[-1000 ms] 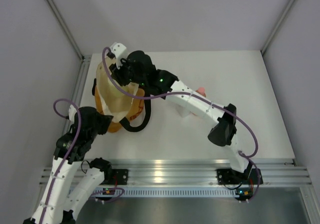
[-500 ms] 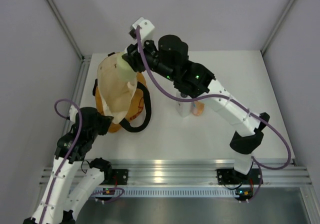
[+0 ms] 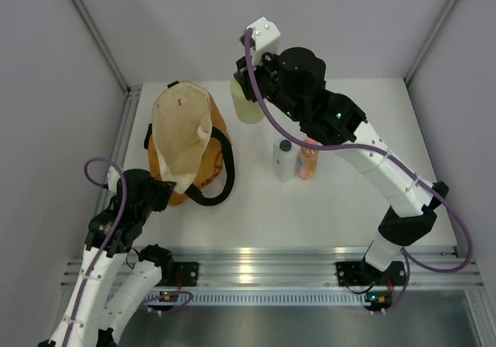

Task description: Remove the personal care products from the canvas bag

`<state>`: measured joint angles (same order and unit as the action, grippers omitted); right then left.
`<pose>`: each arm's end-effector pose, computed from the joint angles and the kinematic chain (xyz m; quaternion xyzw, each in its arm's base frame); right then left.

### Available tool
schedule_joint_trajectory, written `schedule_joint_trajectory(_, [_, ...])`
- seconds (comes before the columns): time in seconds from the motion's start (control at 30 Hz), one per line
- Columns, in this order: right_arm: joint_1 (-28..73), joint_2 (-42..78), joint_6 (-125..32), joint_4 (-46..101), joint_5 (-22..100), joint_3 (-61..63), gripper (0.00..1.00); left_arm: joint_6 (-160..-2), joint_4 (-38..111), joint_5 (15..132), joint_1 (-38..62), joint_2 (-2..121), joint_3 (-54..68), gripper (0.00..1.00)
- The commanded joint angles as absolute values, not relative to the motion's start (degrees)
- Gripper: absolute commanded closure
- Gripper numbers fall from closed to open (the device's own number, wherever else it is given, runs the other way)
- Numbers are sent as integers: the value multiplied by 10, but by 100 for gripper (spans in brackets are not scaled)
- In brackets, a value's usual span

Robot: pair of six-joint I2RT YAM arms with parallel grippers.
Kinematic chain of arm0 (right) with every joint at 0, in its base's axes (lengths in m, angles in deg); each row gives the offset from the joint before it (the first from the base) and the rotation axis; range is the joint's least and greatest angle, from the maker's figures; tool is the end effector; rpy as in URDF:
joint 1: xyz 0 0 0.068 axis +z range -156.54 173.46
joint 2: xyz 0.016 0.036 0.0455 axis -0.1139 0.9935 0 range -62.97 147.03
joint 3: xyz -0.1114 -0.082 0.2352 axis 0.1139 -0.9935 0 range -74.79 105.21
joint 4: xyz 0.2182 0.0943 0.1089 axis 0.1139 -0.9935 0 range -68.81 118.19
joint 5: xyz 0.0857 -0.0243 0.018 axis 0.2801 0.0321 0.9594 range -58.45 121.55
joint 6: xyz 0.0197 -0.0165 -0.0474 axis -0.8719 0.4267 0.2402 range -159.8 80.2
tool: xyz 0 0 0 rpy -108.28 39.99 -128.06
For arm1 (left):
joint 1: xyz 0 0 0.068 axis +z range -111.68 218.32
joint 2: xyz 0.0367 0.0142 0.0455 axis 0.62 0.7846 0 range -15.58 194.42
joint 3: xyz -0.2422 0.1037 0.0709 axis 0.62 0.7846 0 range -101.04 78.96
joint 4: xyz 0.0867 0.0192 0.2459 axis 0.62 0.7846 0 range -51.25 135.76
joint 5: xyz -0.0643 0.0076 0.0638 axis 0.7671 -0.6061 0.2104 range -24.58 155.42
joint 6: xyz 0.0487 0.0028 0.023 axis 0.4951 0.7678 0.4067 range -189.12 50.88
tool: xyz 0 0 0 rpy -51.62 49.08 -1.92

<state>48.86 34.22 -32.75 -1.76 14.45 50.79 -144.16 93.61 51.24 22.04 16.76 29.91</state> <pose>0.2061 0.2805 0.5418 -0.2788 0.6598 0.1852 0.6728 0.0981 -0.0195 0.3156 -0.4849 0.7512 -0.2328 0.3827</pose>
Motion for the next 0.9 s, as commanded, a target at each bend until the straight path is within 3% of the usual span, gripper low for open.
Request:
schedule_joint_trajectory(0.0, [445,268,-341,54,123,482,100,-1447,931,512,221,163,306,100])
schedule_joint_trajectory(0.27, [344,224,-358,67,133,383,100,-1447,930,519,221,164,312,100])
schedule_joint_trajectory(0.87, [173,81,-427,285,121,15,100,-1441,929,527,221,179,307,100])
